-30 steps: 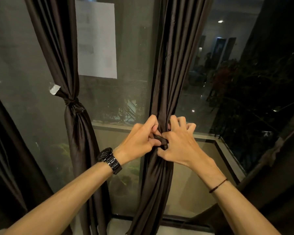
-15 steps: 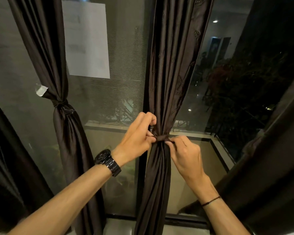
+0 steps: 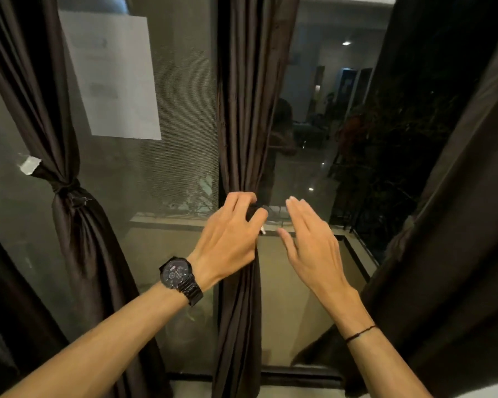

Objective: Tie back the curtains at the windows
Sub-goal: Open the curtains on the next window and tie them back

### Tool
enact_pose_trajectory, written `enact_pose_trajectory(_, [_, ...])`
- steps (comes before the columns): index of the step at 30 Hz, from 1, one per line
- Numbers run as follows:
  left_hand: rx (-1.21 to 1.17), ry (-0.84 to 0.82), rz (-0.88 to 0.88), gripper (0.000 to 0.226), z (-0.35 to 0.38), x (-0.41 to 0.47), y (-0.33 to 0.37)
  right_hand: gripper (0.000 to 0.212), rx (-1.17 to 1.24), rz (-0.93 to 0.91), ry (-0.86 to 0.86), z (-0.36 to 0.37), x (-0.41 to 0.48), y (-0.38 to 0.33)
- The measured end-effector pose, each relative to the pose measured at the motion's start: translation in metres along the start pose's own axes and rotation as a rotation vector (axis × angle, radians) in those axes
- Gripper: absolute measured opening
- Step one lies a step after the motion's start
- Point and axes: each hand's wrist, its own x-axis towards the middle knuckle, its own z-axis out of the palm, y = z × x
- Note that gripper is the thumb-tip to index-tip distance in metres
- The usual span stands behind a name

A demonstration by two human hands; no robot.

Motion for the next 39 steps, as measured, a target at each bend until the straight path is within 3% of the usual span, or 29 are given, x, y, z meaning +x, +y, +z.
enact_pose_trajectory(3, [0.063, 0.017, 0.05, 0.055, 0.003, 0.021, 0.014, 0.066, -0.15, 0.001, 0.025, -0.022, 0.006, 0.008])
enact_pose_trajectory(8, [0.117, 0.034, -0.032, 0.081, -0.001, 0.072, 0.041, 0.072, -0.352, 0.074, 0.126, -0.072, 0.022, 0.037])
enact_pose_trajectory(25, [0.071, 0.393, -0.15, 0.085, -0.023, 0.295, 0.139, 0.071, -0.661, 0.202, 0.382, -0.242, 0.073, 0.186])
enact_pose_trajectory(32, [0.055, 0.456, -0.11, 0.086, 0.015, 0.352, 0.206, 0.068, -0.663, 0.146, 0.407, -0.264, 0.094, 0.276])
enact_pose_trajectory(39, [0.083, 0.414, -0.165, 0.084, 0.055, 0.406, 0.258, 0.066, -0.608, 0.077, 0.379, -0.278, 0.115, 0.355])
